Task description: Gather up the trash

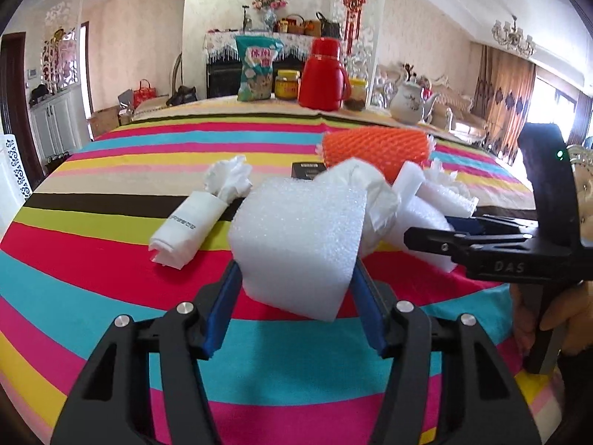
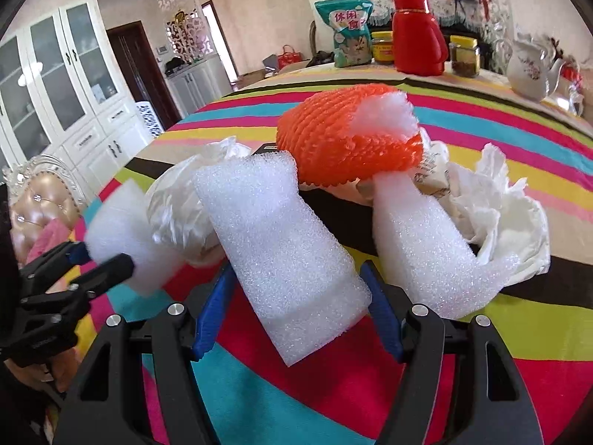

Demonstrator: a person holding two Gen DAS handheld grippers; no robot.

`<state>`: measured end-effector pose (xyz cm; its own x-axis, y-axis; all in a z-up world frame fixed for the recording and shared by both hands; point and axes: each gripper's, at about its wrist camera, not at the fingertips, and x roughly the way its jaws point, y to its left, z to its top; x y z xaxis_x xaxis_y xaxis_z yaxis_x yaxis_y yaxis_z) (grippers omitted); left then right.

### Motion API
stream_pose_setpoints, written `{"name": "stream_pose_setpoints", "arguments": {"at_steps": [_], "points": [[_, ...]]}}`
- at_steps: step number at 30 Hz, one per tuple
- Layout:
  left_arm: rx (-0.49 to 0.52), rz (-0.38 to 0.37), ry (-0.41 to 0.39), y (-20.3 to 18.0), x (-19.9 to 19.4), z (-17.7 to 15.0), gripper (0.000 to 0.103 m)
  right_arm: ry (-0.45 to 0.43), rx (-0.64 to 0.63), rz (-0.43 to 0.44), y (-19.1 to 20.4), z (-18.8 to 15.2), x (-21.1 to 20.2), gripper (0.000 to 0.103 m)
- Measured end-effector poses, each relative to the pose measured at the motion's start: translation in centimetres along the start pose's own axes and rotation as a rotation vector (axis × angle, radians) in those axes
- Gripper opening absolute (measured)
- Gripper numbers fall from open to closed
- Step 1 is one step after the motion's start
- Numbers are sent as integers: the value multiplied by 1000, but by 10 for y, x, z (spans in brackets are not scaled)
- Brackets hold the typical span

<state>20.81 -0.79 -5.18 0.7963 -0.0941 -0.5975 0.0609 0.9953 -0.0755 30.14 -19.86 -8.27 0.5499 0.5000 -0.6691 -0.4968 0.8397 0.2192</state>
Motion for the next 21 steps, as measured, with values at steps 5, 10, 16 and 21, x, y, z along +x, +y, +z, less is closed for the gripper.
{"name": "stream_pose_setpoints", "arguments": {"at_steps": [5, 10, 16, 21], "points": [[8, 32, -38, 1, -10, 0, 57, -60, -11, -73, 13, 0, -5, 66], [20, 47, -44, 1, -17, -1, 57, -135, -62, -204, 46, -12, -22, 65], [-7, 61, -55, 13, -34, -1, 57, -189, -13, -259, 53, -19, -46, 66], [-17, 64, -76, 25, -55, -7, 57, -210, -20, -255, 69, -26, -66, 66]]}}
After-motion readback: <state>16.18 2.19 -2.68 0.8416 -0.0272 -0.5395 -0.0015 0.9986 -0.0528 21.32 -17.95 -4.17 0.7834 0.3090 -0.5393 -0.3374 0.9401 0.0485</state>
